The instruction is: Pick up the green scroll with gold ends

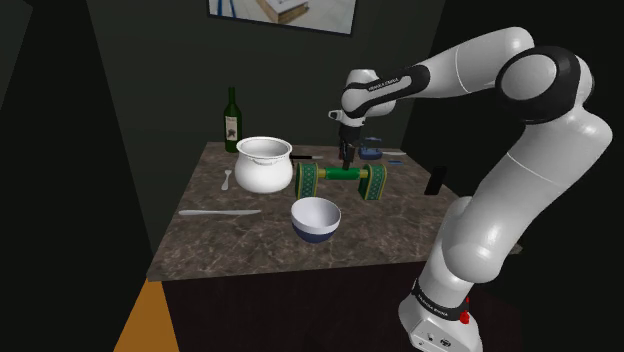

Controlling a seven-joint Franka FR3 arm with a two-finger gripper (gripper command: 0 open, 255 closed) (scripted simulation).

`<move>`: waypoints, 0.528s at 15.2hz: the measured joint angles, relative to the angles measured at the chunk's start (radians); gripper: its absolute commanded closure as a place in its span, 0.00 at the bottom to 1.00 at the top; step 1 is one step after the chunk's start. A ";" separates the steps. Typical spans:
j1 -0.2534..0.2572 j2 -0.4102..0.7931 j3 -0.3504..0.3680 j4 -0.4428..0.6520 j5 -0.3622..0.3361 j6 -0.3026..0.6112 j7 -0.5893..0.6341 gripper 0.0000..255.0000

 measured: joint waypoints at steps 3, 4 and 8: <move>0.011 0.092 -0.032 0.033 0.044 0.047 -0.099 0.00; 0.012 0.104 -0.036 0.030 0.050 0.062 -0.111 0.00; 0.013 0.142 -0.044 0.007 0.071 0.117 -0.132 0.00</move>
